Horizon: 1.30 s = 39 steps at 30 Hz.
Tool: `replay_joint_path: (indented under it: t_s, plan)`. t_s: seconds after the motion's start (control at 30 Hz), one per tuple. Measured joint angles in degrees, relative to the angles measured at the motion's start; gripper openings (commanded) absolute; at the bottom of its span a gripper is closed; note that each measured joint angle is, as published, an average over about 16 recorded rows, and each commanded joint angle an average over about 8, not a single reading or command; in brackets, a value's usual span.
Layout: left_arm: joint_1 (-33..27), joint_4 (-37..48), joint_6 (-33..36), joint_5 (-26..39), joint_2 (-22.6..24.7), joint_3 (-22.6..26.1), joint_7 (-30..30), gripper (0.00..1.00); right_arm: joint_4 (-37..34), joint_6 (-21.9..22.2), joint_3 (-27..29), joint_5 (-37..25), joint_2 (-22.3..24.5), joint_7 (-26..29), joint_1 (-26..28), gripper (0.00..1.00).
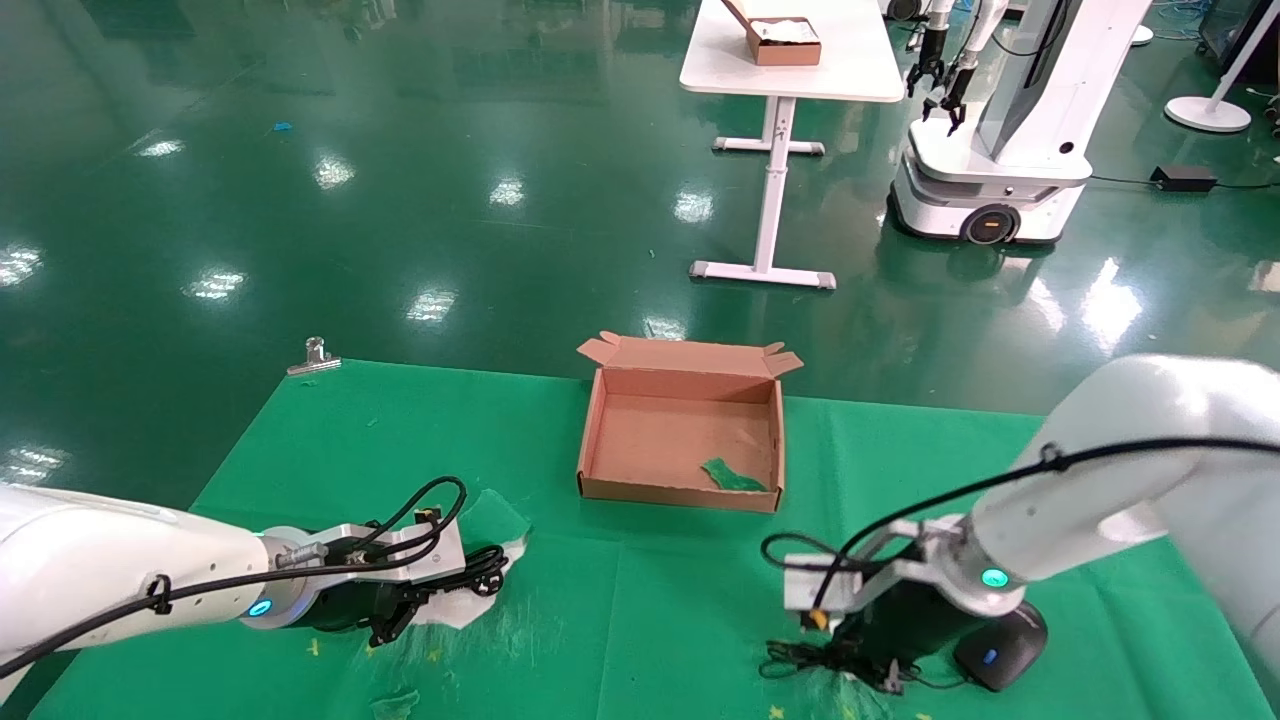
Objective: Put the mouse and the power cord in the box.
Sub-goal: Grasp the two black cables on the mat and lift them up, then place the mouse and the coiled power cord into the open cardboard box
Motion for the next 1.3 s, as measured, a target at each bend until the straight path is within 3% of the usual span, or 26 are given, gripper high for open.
replay_joint_path:
  t_s: [0.33, 0.57, 0.8, 1.1, 1.13, 1.3]
  plan:
    - [-5.15, -4.17, 5.29, -10.27, -1.58, -4.32, 0.56, 0.0, 9.49, -2.5, 0.92, -1.34, 4.66, 4.99, 4.19, 0.0]
    - [-7.73, -6.81, 4.01, -14.24, 2.0, -6.21, 0.92, 0.0, 17.38, -4.25, 1.28, -3.63, 7.69, 9.76, 7.07, 0.0]
    - [-6.62, -6.61, -6.86, -6.36, 10.81, -3.4, 0.18, 0.0, 24.1, -6.49, 1.56, -5.94, 10.11, 14.12, 9.94, 0.0]
    - [-4.18, -2.43, -26.67, 9.25, 19.13, 9.21, -4.62, 0.0, 32.19, -10.29, 1.84, -7.18, 12.97, 19.5, 12.35, 0.0]
    - [-4.11, -1.87, -28.62, 10.59, 19.5, 10.86, -5.48, 0.03, 33.02, -10.62, 1.81, -7.17, 13.3, 20.08, 12.48, 0.0]
    - [-4.52, 0.24, -35.97, 15.23, 20.0, 18.95, -10.63, 0.66, 36.62, -11.8, 1.41, -6.74, 14.88, 22.71, 12.96, 0.0]
